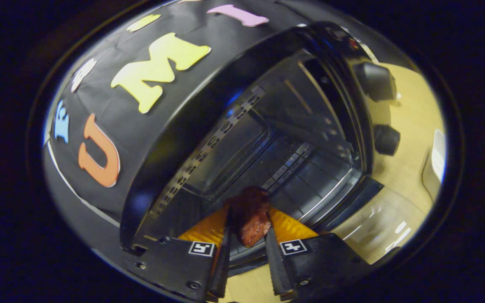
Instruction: Open the toaster oven, put the food inside, and close the toaster oven door.
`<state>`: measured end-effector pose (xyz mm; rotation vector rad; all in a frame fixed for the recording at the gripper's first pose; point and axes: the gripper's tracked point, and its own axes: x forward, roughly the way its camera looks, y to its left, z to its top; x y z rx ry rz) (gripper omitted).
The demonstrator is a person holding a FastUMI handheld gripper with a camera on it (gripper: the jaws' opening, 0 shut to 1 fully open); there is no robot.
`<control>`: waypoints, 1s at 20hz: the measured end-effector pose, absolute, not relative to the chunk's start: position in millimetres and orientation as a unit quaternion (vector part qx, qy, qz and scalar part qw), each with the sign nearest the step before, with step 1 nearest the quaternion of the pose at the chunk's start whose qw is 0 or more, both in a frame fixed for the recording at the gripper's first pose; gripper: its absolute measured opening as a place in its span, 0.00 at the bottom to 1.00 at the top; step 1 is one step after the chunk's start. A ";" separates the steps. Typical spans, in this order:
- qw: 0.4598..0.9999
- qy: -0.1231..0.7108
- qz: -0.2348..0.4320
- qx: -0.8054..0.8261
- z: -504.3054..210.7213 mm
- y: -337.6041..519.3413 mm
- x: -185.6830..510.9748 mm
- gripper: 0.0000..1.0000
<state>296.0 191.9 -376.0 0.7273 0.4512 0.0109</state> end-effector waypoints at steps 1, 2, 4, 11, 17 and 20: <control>0.923 0.218 0.008 0.318 -374.8 185.9 297.6 0.48; 0.934 0.218 0.010 0.285 -374.4 185.0 298.8 0.60; 0.948 0.225 0.009 0.223 -377.3 180.5 296.3 0.85; 0.968 0.217 0.037 0.123 -359.5 178.8 278.7 0.97; 0.965 0.245 0.052 0.078 -350.9 167.0 239.6 0.98; 0.964 0.255 0.066 0.038 -340.7 150.9 209.2 0.98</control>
